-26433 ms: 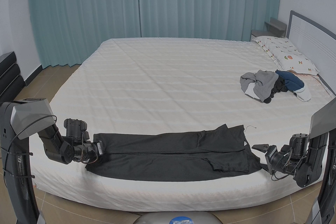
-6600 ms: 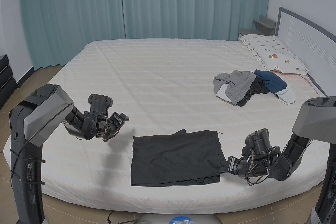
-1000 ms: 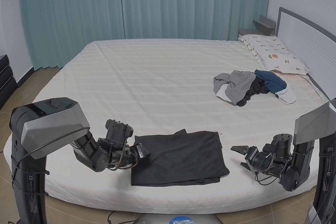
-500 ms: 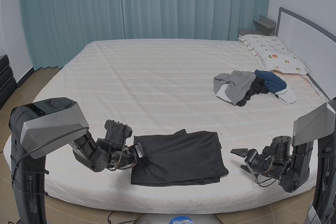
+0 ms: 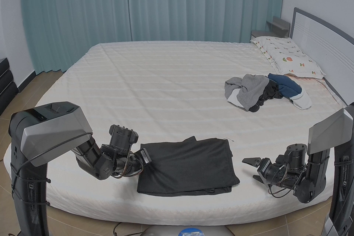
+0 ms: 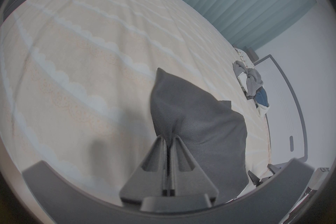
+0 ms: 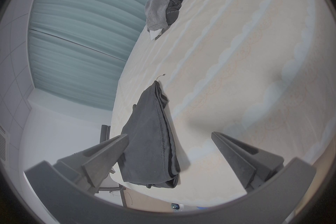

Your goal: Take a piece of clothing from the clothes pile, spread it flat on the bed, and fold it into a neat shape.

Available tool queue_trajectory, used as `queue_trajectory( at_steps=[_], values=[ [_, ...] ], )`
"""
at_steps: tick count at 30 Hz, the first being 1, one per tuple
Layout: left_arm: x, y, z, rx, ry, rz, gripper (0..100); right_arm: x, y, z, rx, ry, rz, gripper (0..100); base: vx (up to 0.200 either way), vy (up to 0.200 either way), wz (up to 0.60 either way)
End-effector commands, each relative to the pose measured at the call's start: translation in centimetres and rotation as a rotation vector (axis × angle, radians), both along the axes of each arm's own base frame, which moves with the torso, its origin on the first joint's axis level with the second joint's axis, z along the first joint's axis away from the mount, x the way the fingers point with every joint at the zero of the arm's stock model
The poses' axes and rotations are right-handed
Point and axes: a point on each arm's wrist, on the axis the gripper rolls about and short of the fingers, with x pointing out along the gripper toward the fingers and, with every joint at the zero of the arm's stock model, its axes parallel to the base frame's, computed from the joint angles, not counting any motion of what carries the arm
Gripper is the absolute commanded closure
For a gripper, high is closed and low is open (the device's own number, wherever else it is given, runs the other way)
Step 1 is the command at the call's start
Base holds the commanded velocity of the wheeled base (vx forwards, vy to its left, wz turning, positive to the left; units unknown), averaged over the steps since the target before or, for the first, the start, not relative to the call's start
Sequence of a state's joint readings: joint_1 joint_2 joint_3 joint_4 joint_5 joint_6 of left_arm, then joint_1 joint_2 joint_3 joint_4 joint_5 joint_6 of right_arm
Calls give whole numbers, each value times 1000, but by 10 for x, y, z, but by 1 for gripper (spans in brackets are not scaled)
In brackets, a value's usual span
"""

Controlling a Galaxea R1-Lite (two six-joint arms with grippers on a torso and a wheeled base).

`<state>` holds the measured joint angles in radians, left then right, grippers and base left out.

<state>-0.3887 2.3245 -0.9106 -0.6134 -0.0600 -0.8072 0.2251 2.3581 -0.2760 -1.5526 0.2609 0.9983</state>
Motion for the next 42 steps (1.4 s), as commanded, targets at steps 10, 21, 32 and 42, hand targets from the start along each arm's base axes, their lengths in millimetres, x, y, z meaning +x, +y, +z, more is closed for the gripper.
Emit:
queue_trajectory(
  at_steps=[10, 21, 32, 42],
  values=[
    [-2, 3, 6, -11, -3, 15, 100, 1, 0, 0, 4, -7, 3, 0, 0, 200, 0],
    [-2, 6, 7, -11, -3, 23, 100, 3, -1, 2, 8, -16, -5, 0, 0, 200, 0],
    [-7, 8, 9, -8, 8, 26, 100, 4, -1, 2, 10, -17, -6, 0, 0, 200, 0],
    [-11, 9, 9, 2, 14, 36, 100, 4, -1, 2, 10, -17, -6, 0, 0, 200, 0]
  ],
)
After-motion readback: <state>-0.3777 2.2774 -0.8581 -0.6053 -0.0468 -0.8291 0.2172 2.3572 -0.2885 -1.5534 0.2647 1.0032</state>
